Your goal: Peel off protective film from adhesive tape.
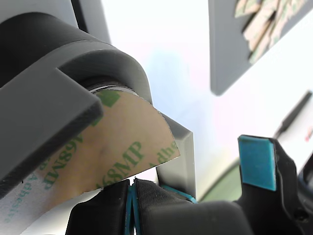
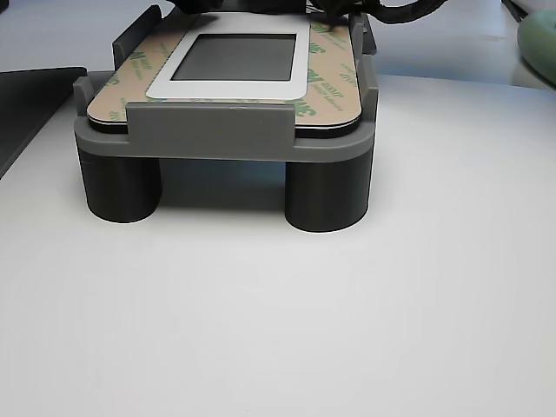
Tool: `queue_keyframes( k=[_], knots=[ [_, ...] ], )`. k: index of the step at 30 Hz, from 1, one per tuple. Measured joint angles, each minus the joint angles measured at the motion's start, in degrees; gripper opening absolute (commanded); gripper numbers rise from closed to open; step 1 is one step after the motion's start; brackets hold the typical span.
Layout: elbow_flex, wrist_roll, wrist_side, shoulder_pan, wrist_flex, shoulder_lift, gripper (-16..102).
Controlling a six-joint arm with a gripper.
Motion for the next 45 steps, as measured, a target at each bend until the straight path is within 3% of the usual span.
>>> queue_keyframes(
  k=[45],
  knots=[
    [3.34,0.0,-0.79,-0.88,-0.88,2.2,-6]
  ],
)
